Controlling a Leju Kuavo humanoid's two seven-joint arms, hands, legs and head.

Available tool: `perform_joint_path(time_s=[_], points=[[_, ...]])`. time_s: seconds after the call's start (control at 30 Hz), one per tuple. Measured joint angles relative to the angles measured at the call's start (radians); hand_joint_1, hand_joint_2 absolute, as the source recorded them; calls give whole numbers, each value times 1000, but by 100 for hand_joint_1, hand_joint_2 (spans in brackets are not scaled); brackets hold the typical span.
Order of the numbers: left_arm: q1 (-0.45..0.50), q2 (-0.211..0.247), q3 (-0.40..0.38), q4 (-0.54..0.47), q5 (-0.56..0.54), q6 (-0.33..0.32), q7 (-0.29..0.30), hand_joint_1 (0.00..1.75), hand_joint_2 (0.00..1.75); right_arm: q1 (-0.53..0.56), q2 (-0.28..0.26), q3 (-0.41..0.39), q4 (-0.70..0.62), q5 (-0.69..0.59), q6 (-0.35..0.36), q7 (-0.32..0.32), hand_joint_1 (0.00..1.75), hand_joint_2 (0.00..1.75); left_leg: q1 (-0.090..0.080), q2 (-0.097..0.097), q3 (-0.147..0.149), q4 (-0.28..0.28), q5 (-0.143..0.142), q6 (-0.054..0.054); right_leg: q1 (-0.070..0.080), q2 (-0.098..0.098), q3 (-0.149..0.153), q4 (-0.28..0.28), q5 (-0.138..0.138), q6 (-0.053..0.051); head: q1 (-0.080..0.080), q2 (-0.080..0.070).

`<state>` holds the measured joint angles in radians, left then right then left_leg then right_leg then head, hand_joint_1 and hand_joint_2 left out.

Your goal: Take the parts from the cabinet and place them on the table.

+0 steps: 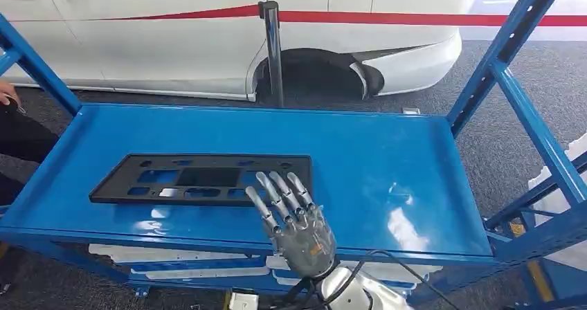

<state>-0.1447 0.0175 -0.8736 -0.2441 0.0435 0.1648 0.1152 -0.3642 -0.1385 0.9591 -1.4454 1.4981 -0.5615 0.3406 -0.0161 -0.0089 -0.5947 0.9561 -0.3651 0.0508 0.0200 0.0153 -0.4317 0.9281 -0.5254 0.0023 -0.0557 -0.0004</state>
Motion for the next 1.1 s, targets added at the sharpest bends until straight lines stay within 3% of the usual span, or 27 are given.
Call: perform_joint_path(time_s=[0.3,0.53,0.7,1.1], points=[[7,0,-3,0,11,1,-2,0,0,-1,-36,-102,-12,2,6,17,0,175,0,0,0,0,0,0,0,0,0,0,0,0,0,0],[7,1,-5,0,11,1,-2,0,0,5,-47,-117,-14,8,18,19,0,175,0,0,0,0,0,0,0,0,0,0,0,0,0,0],[7,1,-5,0,17,6,-2,0,0,-1,-67,-115,-14,9,43,65,0,175,0,0,0,0,0,0,0,0,0,0,0,0,0,0],[8,5,-5,0,14,13,-11,0,0,20,-84,-113,-32,-6,125,-82,0,175,0,0,0,0,0,0,0,0,0,0,0,0,0,0]])
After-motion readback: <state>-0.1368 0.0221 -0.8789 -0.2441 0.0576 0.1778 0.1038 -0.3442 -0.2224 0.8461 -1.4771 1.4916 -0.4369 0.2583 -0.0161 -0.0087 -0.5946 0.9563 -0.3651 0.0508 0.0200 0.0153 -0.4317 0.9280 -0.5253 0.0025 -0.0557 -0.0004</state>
